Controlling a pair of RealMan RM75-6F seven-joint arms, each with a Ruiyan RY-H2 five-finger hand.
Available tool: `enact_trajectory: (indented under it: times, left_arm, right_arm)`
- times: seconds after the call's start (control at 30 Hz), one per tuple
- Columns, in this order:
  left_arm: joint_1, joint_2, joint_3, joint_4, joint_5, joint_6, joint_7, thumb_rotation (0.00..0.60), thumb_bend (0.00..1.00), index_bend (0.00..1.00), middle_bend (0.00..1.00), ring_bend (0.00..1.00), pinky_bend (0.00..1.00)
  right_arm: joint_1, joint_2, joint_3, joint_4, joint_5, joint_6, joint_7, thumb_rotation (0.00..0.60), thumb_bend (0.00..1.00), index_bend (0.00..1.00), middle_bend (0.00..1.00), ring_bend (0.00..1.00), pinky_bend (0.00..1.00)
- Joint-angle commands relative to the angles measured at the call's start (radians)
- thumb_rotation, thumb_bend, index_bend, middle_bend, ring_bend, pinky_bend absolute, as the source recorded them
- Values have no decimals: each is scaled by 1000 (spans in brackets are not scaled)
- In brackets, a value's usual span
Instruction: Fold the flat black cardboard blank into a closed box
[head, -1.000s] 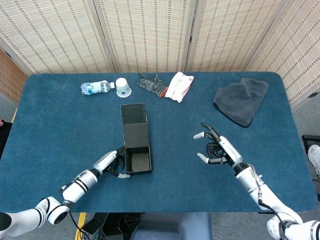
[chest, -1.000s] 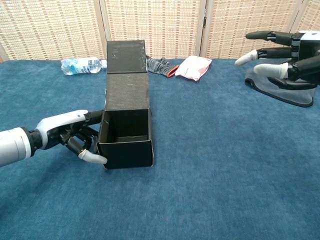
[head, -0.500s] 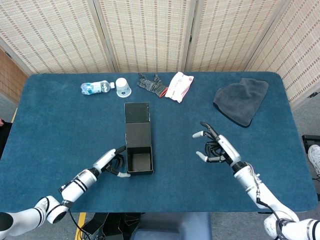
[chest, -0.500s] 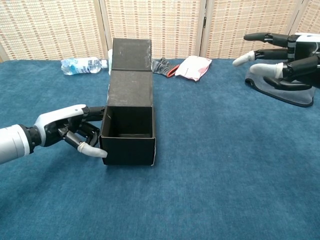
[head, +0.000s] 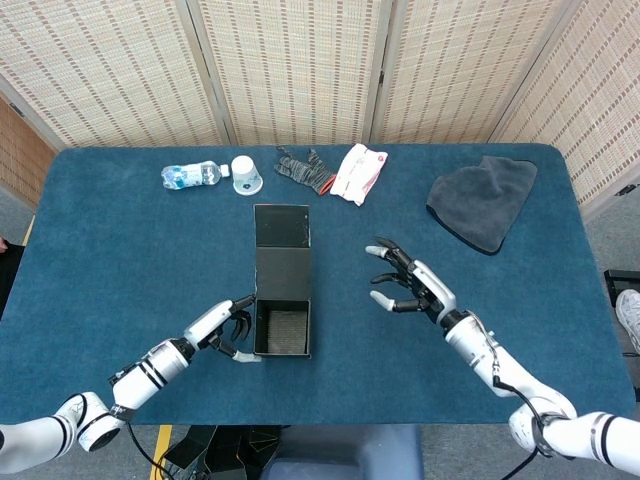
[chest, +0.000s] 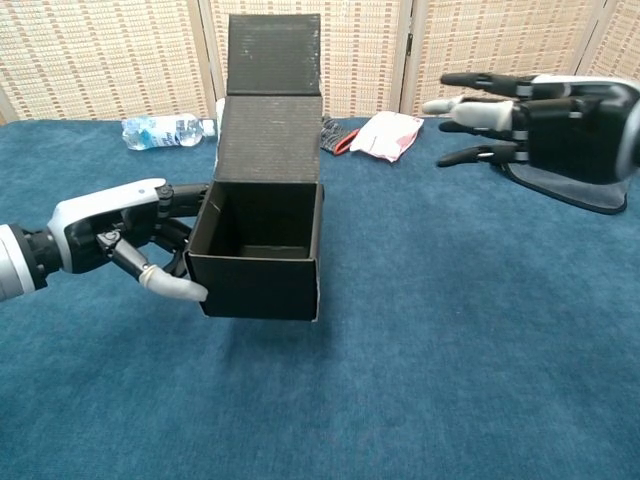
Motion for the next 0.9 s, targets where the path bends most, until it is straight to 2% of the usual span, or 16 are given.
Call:
enact_trajectory:
  times: [0.03, 0.23, 0.47, 0.73, 0.9]
  left_arm:
    - [-9, 14, 7, -33, 9, 1, 18, 600, 99, 212, 287, 637, 721]
    - [-33, 20, 5, -69, 12, -16, 37, 600, 99, 212, 287, 634, 721]
    - [-62, 11, -10, -68, -8, -51, 43, 600, 99, 212, 287, 633, 721]
    - [-79, 25, -14, -51, -39, -87, -7, 600, 99, 208, 288, 633, 721]
    - [-86, 28, -12, -43, -45, -101, -28, 600, 99, 204, 287, 631, 721]
  right_arm:
    - [71, -53, 21, 74, -41, -56, 76, 600, 267, 0, 3, 15, 206]
    - [153, -124, 37, 154, -53, -102, 137, 600, 169, 0, 0, 5, 200]
    - [225, -189, 34, 218, -118, -87, 231, 600, 151, 0, 0, 5, 199]
    - [213, -126, -24, 173, -210, 44, 206, 600, 153, 0, 7, 5, 201]
    - [214, -79, -51, 128, -237, 82, 182, 600, 154, 0, 18, 5, 201]
